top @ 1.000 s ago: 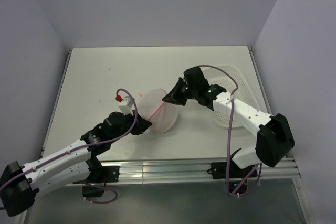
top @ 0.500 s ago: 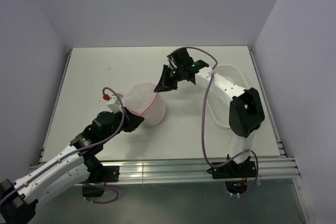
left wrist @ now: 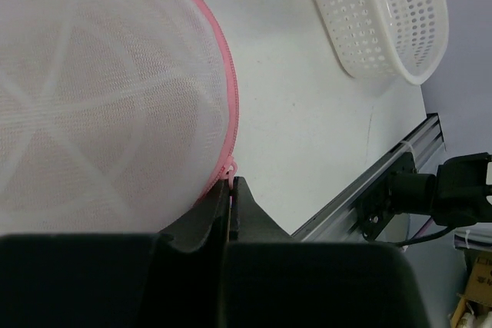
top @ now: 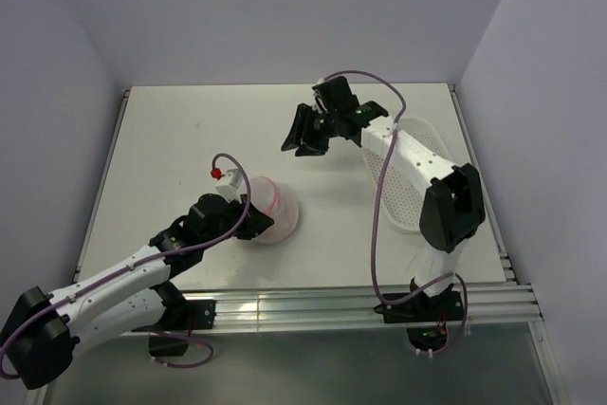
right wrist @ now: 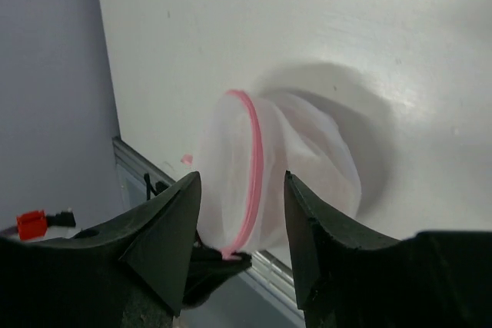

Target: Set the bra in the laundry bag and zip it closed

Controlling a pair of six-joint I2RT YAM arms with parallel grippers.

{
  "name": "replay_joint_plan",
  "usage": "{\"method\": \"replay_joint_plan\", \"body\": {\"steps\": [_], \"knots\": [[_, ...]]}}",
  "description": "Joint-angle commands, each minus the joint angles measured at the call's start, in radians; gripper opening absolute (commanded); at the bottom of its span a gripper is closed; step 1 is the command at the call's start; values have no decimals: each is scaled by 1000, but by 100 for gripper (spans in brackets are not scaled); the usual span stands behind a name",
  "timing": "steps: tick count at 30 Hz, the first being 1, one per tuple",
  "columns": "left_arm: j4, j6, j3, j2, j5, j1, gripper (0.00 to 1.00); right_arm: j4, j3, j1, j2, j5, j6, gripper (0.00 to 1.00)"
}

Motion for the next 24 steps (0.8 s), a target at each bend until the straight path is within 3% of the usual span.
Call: {"method": "replay_joint_plan", "body": {"steps": [1, 9, 17, 24], "knots": [[160, -1, 1, 36, 46, -7, 0, -3, -81, 15, -153, 51, 22, 55], [191, 13, 23, 80, 57, -18, 0, 121, -430, 121, -429, 107, 163, 55], [183, 16, 30, 82, 41, -35, 0, 311, -612, 237, -460, 123, 389, 55], [175, 22, 29, 77, 45, -44, 0, 410, -698, 247, -460, 152, 509, 57]]}}
